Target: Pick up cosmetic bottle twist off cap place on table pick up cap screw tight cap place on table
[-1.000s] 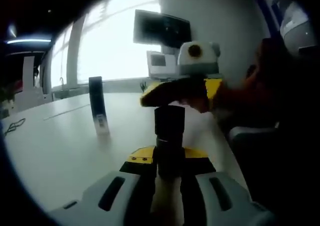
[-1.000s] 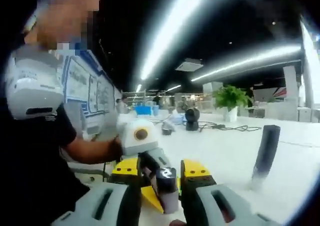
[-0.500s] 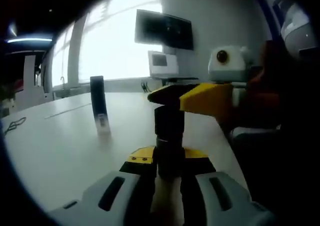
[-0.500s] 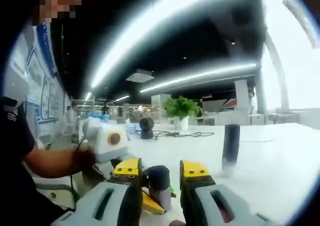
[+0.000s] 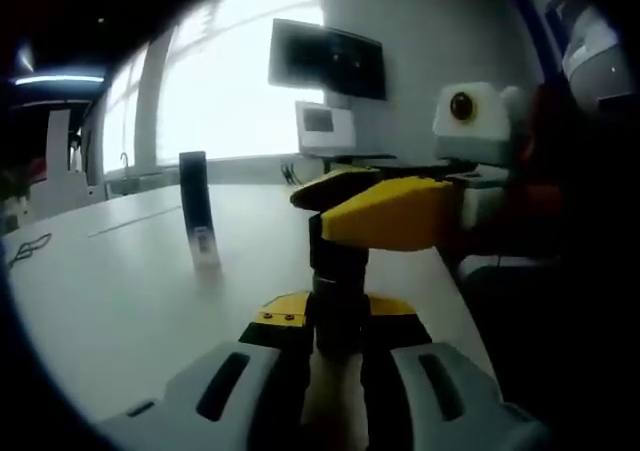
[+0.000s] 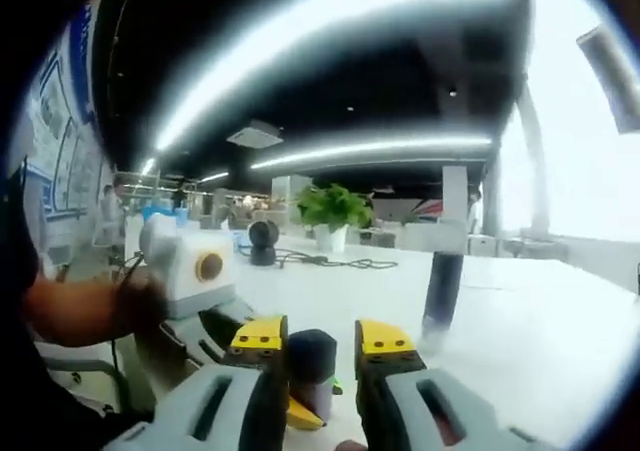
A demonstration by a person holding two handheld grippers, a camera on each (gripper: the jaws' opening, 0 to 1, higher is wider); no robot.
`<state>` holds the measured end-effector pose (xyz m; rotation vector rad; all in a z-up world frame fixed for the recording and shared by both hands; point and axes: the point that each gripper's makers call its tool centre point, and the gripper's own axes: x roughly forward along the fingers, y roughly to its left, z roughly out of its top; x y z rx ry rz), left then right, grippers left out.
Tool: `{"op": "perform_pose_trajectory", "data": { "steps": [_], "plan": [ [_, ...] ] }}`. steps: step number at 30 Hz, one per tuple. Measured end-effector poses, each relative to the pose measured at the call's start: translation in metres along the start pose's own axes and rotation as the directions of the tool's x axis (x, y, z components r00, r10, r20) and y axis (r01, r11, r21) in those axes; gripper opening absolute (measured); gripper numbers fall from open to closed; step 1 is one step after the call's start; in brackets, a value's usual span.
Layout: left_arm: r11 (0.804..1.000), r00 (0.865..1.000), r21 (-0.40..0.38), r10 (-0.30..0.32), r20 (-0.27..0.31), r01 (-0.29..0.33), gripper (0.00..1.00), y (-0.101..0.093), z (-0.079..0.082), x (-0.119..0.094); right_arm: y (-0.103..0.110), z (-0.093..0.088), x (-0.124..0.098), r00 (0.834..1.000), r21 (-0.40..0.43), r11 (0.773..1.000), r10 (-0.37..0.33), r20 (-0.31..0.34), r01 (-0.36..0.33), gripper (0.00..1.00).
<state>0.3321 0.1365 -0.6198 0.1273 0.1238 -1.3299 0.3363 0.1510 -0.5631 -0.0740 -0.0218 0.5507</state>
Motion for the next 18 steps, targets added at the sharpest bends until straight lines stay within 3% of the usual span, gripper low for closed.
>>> {"op": "perform_pose_trajectory", "data": {
  "steps": [3,7,12,17,18],
  "plan": [
    [1.000,1.000,-0.005,0.000,0.000,0.000,0.08,0.000,0.000,0.000,0.002,-0.001,0.000,1.000,0.027,1.000,0.003,0.004,-0.003,0.13],
    [1.000,1.000,-0.002,-0.001,0.000,0.001,0.08,0.000,0.000,0.000,0.003,-0.001,0.001,1.000,-0.009,1.000,0.016,0.005,-0.016,0.12],
    [1.000,1.000,-0.001,-0.003,0.000,0.003,0.08,0.000,0.000,-0.001,0.007,-0.001,0.001,0.992,-0.027,0.992,0.123,0.005,-0.123,0.12],
    [1.000,1.000,-0.001,-0.005,0.000,0.005,0.08,0.000,0.000,-0.001,0.011,-0.001,0.002,0.956,-0.002,0.956,0.294,0.012,-0.294,0.12],
    [1.000,1.000,0.001,-0.005,0.000,0.005,0.08,0.000,0.000,-0.001,0.008,-0.001,0.003,0.953,-0.006,0.953,0.303,0.008,-0.303,0.12]
  ]
}}
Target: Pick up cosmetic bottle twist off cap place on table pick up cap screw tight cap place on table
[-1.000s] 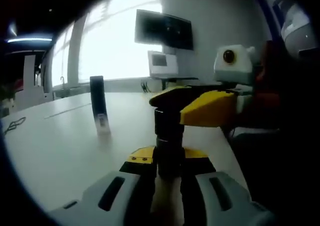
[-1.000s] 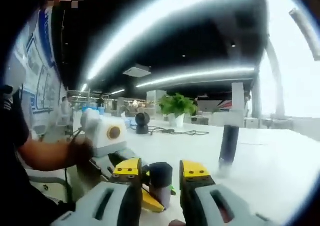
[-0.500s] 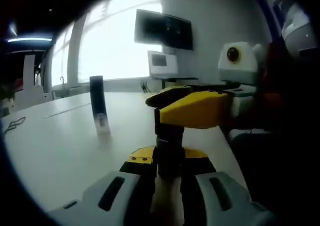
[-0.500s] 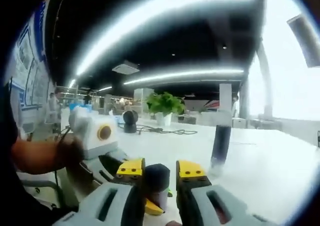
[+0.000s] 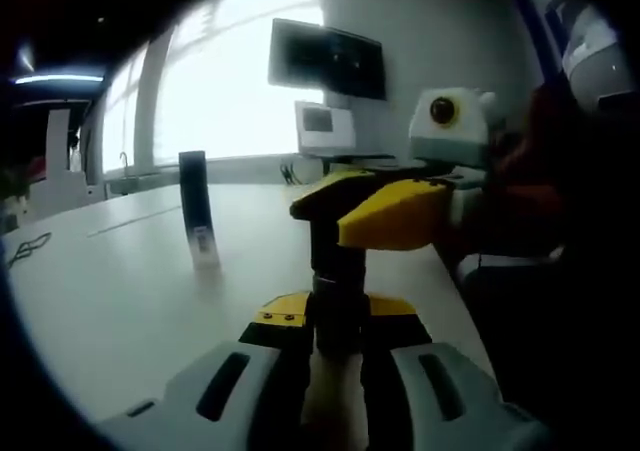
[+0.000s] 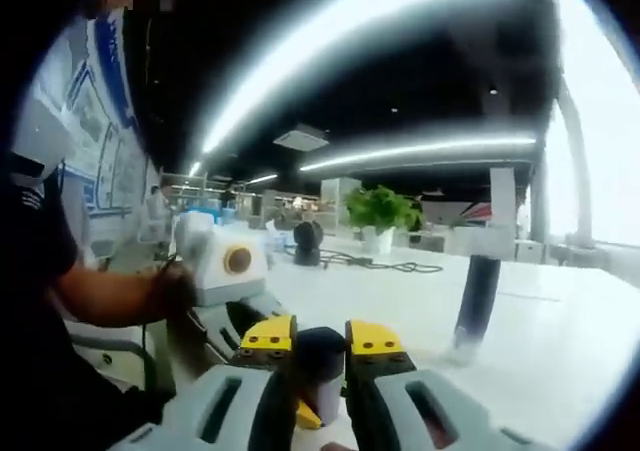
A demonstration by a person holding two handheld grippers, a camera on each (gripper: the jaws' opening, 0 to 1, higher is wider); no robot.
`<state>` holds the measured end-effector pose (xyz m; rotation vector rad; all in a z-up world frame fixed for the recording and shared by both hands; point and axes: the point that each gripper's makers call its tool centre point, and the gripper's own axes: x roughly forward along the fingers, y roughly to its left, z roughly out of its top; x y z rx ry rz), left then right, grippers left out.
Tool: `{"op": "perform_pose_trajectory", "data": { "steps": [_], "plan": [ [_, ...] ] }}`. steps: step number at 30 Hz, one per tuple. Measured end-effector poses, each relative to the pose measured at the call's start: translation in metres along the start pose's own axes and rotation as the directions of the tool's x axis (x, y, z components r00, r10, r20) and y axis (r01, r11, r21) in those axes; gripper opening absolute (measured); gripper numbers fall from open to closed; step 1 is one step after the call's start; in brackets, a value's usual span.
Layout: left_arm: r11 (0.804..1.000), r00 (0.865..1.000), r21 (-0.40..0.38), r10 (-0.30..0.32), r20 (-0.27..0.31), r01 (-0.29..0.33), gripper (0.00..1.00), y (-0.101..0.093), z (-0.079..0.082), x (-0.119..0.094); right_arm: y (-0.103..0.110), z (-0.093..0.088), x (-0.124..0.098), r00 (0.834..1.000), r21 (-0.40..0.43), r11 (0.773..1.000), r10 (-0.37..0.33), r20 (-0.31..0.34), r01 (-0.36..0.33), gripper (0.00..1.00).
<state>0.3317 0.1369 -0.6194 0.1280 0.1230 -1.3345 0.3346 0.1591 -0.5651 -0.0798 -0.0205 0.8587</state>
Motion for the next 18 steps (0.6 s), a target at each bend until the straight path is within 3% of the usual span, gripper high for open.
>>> {"op": "perform_pose_trajectory", "data": {
  "steps": [6,10,13,18],
  "plan": [
    [1.000,1.000,0.002,-0.002,0.000,0.002,0.08,-0.0005,-0.0001,0.0001,0.0062,0.0009,0.0004,0.985,-0.038,0.984,0.171,-0.020,-0.172,0.12],
    [1.000,1.000,0.006,-0.009,0.000,0.009,0.08,-0.0020,-0.0002,0.0002,0.0100,0.0012,0.0001,0.963,-0.037,0.962,0.268,-0.031,-0.269,0.11],
    [1.000,1.000,0.011,-0.016,0.000,0.016,0.08,-0.0033,-0.0002,0.0003,0.0122,0.0011,-0.0009,0.934,-0.013,0.934,0.357,-0.023,-0.357,0.12],
    [1.000,1.000,0.012,-0.019,0.000,0.019,0.08,-0.0043,-0.0002,0.0005,0.0121,0.0006,0.0001,0.872,-0.012,0.872,0.490,-0.025,-0.490,0.12]
  ]
}}
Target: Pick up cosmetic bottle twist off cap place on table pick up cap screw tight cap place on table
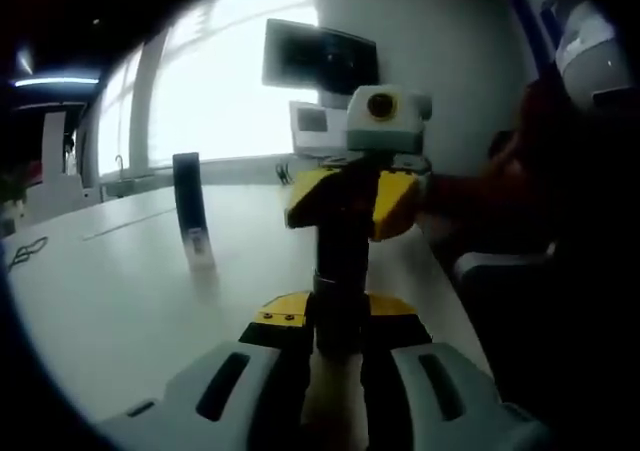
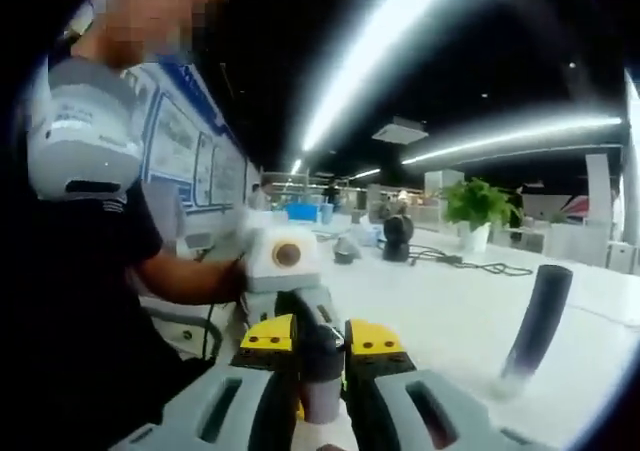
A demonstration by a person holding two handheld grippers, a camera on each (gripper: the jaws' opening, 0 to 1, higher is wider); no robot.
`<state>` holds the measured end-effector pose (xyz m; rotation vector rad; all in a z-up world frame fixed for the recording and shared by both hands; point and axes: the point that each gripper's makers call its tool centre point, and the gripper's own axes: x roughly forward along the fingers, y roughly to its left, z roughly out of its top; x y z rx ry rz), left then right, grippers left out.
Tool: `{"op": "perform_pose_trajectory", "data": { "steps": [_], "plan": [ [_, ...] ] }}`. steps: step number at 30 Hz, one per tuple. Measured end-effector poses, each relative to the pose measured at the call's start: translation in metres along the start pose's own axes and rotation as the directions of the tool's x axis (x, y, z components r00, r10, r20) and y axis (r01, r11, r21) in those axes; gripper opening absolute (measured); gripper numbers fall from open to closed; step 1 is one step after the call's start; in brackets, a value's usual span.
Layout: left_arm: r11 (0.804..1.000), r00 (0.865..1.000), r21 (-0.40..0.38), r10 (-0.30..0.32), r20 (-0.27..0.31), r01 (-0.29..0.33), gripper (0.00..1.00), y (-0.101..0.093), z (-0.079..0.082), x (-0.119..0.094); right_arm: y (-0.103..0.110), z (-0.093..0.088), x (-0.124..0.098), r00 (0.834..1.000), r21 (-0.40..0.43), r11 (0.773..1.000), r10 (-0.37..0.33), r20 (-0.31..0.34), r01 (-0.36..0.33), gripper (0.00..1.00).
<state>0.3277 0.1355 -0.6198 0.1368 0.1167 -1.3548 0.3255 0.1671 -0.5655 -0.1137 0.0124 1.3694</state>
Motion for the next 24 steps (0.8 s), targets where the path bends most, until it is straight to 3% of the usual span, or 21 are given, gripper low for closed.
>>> {"op": "perform_pose_trajectory", "data": {
  "steps": [5,11,24],
  "plan": [
    [1.000,1.000,-0.006,0.000,0.000,0.000,0.08,0.0002,-0.0002,-0.0001,0.0022,0.0001,0.0013,0.994,-0.002,0.994,0.113,0.006,-0.113,0.12],
    [1.000,1.000,-0.010,0.005,0.000,-0.005,0.08,0.0009,-0.0002,-0.0004,0.0017,-0.0003,0.0035,0.986,-0.024,0.986,0.166,-0.021,-0.167,0.12],
    [1.000,1.000,-0.010,0.003,0.000,-0.003,0.08,0.0001,0.0001,0.0002,0.0052,-0.0008,0.0038,0.988,-0.013,0.988,0.152,-0.036,-0.152,0.12]
  ]
}}
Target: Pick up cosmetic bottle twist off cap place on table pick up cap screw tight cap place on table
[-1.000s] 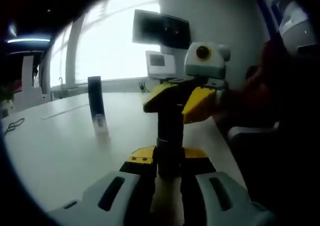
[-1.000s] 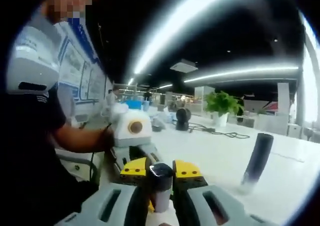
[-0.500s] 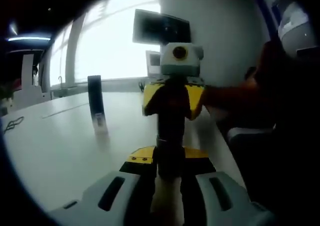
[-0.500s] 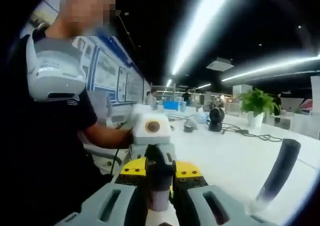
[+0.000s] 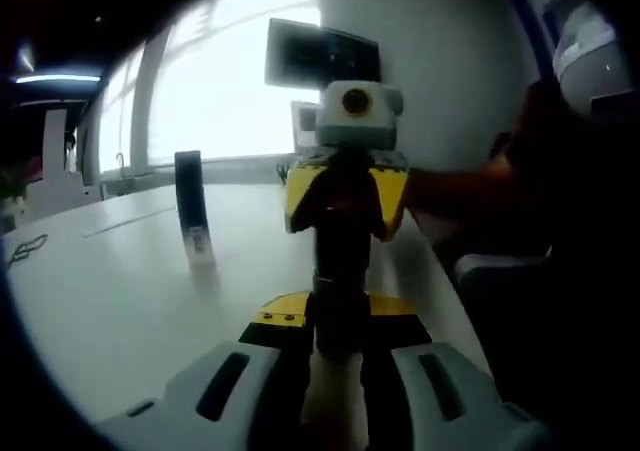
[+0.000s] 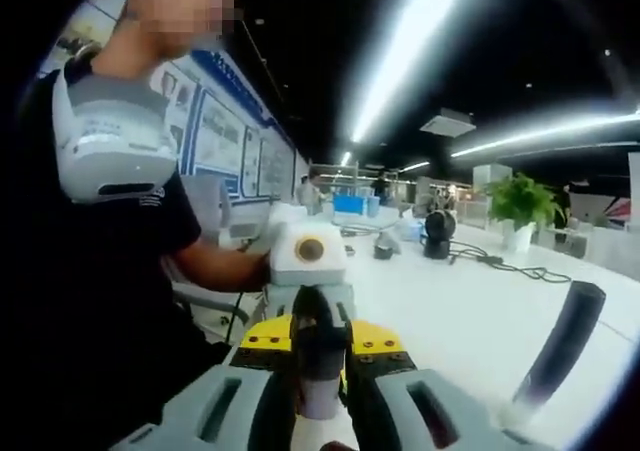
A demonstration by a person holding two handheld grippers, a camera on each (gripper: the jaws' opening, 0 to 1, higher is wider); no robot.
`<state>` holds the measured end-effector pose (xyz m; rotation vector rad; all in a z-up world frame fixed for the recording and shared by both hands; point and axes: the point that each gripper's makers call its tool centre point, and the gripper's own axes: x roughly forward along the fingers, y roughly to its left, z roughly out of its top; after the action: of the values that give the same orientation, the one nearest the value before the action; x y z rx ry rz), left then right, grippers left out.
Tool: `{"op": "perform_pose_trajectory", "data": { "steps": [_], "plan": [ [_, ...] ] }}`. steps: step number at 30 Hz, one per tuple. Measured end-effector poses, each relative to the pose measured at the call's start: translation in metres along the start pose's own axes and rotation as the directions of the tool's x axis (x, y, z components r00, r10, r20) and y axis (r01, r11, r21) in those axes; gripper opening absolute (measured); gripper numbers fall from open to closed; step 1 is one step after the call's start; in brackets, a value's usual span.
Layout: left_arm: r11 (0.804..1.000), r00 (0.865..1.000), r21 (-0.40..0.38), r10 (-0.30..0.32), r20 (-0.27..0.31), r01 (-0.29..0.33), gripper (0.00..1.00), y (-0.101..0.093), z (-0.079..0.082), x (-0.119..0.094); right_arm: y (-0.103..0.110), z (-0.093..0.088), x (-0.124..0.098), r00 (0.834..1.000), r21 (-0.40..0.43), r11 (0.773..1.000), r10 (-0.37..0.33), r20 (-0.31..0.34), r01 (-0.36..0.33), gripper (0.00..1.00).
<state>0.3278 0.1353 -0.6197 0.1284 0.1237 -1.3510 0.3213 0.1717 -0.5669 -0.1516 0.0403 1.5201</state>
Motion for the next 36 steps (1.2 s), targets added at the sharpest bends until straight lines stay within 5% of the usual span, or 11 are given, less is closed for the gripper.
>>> {"op": "perform_pose_trajectory", "data": {
  "steps": [3,5,10,18,21,24,27,30,31,36],
  "plan": [
    [1.000,1.000,-0.003,0.000,0.000,0.000,0.08,0.001,0.000,0.000,-0.001,0.000,0.000,1.000,0.006,1.000,-0.012,0.002,0.012,0.13],
    [1.000,1.000,-0.006,0.001,0.000,-0.001,0.08,0.001,0.000,0.000,-0.002,-0.012,0.000,0.998,-0.014,1.000,-0.022,-0.058,0.021,0.14],
    [1.000,1.000,-0.008,0.001,-0.001,-0.001,0.08,0.001,0.000,0.000,-0.002,-0.006,-0.001,0.999,0.034,0.999,-0.037,-0.010,0.037,0.29],
    [1.000,1.000,-0.007,0.003,-0.001,-0.003,0.08,0.001,0.000,0.000,-0.006,0.005,-0.009,0.982,0.046,0.981,-0.187,0.008,0.187,0.29],
    [1.000,1.000,-0.007,0.004,-0.001,-0.004,0.08,0.002,0.000,0.000,-0.006,0.008,-0.013,0.951,0.127,0.944,-0.308,0.025,0.303,0.29],
    [1.000,1.000,-0.011,0.003,-0.001,-0.003,0.09,0.002,0.000,0.000,-0.014,0.004,-0.019,0.882,0.125,0.876,-0.471,0.015,0.466,0.28],
    [1.000,1.000,-0.012,0.004,-0.001,-0.004,0.09,0.001,0.000,0.000,-0.006,0.007,-0.018,0.863,0.147,0.857,-0.504,0.040,0.494,0.27],
    [1.000,1.000,-0.011,0.006,-0.001,-0.006,0.09,0.001,0.000,0.000,-0.006,0.011,-0.019,0.819,0.138,0.817,-0.571,0.052,0.560,0.27],
    [1.000,1.000,-0.011,0.007,-0.001,-0.007,0.09,0.001,0.000,0.000,-0.008,0.012,-0.020,0.793,0.132,0.791,-0.608,0.046,0.598,0.27],
    [1.000,1.000,-0.010,0.007,0.000,-0.007,0.09,0.001,0.000,0.000,-0.007,0.005,-0.015,0.732,0.142,0.726,-0.682,0.015,0.673,0.27]
  ]
}}
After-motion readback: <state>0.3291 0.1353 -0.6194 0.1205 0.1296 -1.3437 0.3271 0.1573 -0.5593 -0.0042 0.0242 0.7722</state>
